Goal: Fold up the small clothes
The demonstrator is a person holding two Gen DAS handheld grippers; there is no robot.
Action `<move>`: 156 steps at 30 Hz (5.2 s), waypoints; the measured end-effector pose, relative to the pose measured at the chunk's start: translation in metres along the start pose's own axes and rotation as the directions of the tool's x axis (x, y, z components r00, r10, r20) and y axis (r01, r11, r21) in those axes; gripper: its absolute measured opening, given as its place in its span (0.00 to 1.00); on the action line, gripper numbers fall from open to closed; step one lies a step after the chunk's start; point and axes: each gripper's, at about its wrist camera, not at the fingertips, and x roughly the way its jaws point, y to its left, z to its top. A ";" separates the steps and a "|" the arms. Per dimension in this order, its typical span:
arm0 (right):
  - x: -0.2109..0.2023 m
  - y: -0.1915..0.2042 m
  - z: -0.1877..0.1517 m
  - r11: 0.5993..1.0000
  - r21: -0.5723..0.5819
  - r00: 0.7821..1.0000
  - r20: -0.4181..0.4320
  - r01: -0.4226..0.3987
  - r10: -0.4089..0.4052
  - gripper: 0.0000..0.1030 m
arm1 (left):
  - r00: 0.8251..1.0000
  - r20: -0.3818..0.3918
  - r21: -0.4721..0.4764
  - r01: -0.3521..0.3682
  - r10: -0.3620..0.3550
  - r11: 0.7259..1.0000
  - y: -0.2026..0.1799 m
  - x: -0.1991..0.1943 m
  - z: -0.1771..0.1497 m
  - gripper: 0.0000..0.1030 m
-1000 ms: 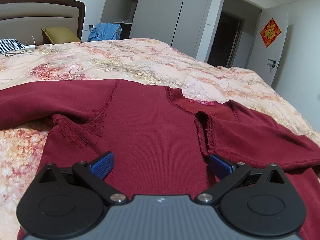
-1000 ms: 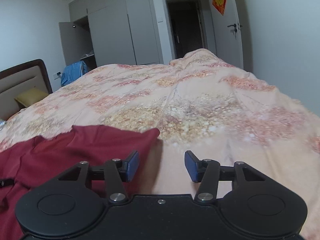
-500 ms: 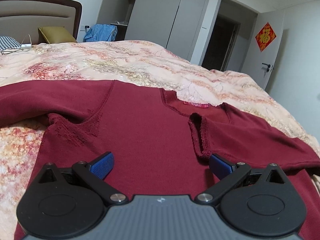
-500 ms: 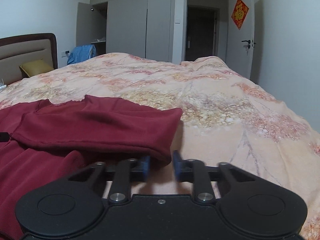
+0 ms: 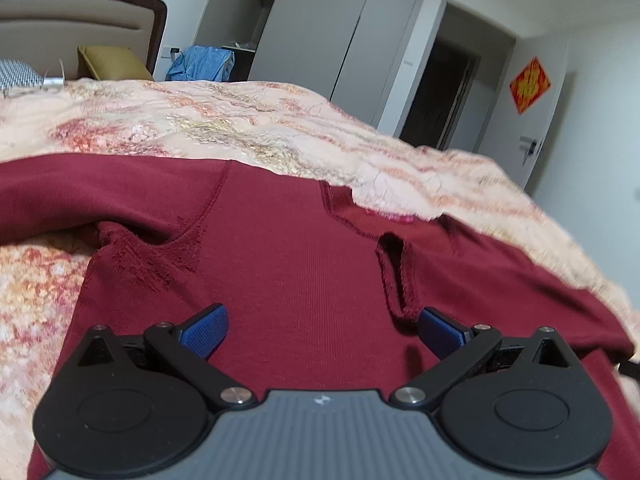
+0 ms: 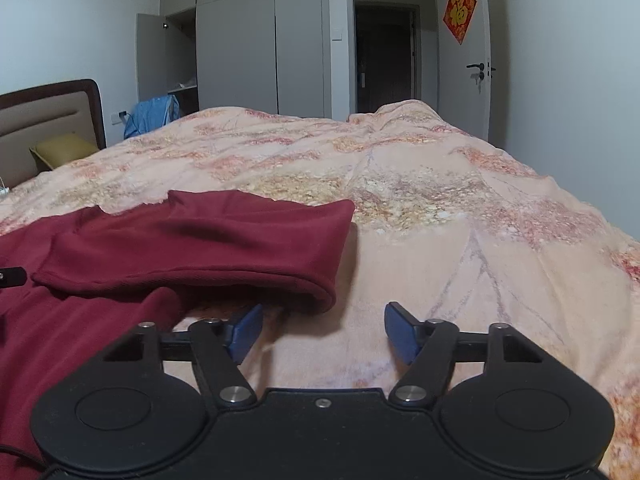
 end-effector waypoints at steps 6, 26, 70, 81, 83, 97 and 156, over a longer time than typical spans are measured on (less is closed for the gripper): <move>-0.038 0.002 -0.007 0.994 0.063 0.996 0.033 -0.089 0.088 0.99 | 0.997 0.019 -0.156 0.073 -0.071 0.985 0.024 -0.030 0.011 1.00; -0.074 0.080 -0.039 0.924 -0.190 0.940 0.018 -0.332 0.341 1.00 | 0.875 0.094 -0.460 -0.385 0.475 0.800 0.258 -0.203 0.022 1.00; -0.053 0.031 -0.055 0.889 0.131 0.899 0.063 -0.438 0.434 1.00 | 0.860 0.506 0.118 -0.136 0.058 0.984 0.014 -0.128 0.164 0.07; -0.052 0.026 -0.056 0.871 0.168 0.887 0.078 -0.462 0.455 1.00 | 0.947 0.305 0.220 0.029 -0.097 0.975 -0.108 -0.010 0.075 0.07; -0.051 0.025 -0.057 0.864 0.179 0.882 0.083 -0.470 0.463 1.00 | 0.961 0.253 0.263 0.042 -0.111 0.964 -0.118 0.008 0.049 0.07; -0.052 0.021 -0.059 0.847 0.210 0.872 0.101 -0.489 0.479 1.00 | 0.984 0.025 0.205 0.166 -0.175 0.965 -0.108 0.020 0.009 0.62; 0.101 0.169 0.029 0.941 -0.011 0.940 -0.055 -0.337 0.336 1.00 | 0.906 0.227 0.537 -0.422 0.356 0.731 0.078 -0.038 0.027 0.77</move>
